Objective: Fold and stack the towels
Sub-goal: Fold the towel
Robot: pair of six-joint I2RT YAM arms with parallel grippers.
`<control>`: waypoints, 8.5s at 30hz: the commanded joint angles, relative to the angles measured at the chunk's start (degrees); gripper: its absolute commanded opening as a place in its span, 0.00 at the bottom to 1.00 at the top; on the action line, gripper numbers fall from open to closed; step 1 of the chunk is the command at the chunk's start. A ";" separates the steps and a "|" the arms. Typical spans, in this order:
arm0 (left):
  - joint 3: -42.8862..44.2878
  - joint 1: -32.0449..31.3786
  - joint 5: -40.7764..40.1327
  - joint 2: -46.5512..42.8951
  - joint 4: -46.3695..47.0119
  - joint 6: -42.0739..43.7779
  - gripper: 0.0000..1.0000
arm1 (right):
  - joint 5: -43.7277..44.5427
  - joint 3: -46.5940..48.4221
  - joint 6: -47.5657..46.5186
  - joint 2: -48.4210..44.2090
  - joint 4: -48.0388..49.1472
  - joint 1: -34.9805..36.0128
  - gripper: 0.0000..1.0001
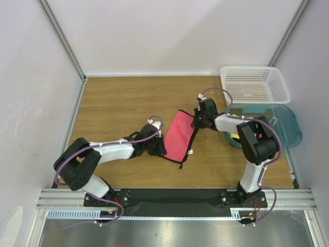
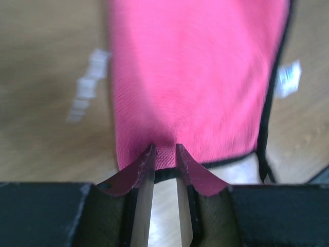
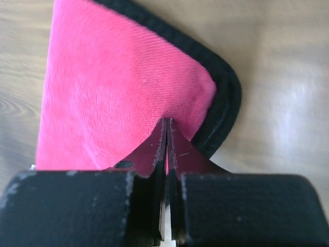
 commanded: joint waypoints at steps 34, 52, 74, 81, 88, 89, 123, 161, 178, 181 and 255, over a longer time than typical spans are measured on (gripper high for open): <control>8.91 14.31 -11.05 -5.53 -10.32 11.30 0.50 | -0.12 -13.20 4.14 -27.31 -14.53 15.39 0.00; -13.24 13.15 -17.56 -26.30 -7.18 -13.40 0.67 | -6.11 3.25 -3.08 -10.61 -7.84 13.19 0.11; -19.48 17.64 -5.70 -18.30 10.40 -10.85 0.57 | -4.52 -2.55 -2.20 -6.83 -7.14 12.84 0.07; -21.59 17.91 -6.21 -18.38 14.62 -11.12 0.35 | -4.79 -2.81 -1.32 -4.02 -5.64 13.10 0.06; -22.73 18.08 -8.94 -20.31 19.54 -8.48 0.00 | -5.05 -2.20 -0.44 -2.88 -5.11 14.24 0.06; -22.82 18.08 -8.94 -20.58 20.24 -8.30 0.00 | -5.05 -2.11 -0.18 -2.70 -5.11 14.33 0.06; -2.87 2.88 -16.85 -25.33 -6.56 2.16 0.00 | -2.41 2.11 6.33 -4.44 1.22 19.43 0.05; 3.02 1.82 -17.03 -22.16 -10.51 5.50 0.01 | -7.69 -4.40 10.19 -0.50 3.59 24.00 0.00; 2.22 1.82 -15.09 -13.81 -4.10 1.45 0.00 | -1.45 -4.74 4.31 -13.07 -5.03 20.66 0.06; 2.75 1.82 -14.48 -13.11 -3.83 1.19 0.00 | -1.10 -5.71 3.95 -12.02 -4.50 19.61 0.06; -5.85 -3.36 -4.81 -10.04 11.19 10.33 0.31 | -8.04 -3.34 7.20 -8.77 -0.90 14.68 0.13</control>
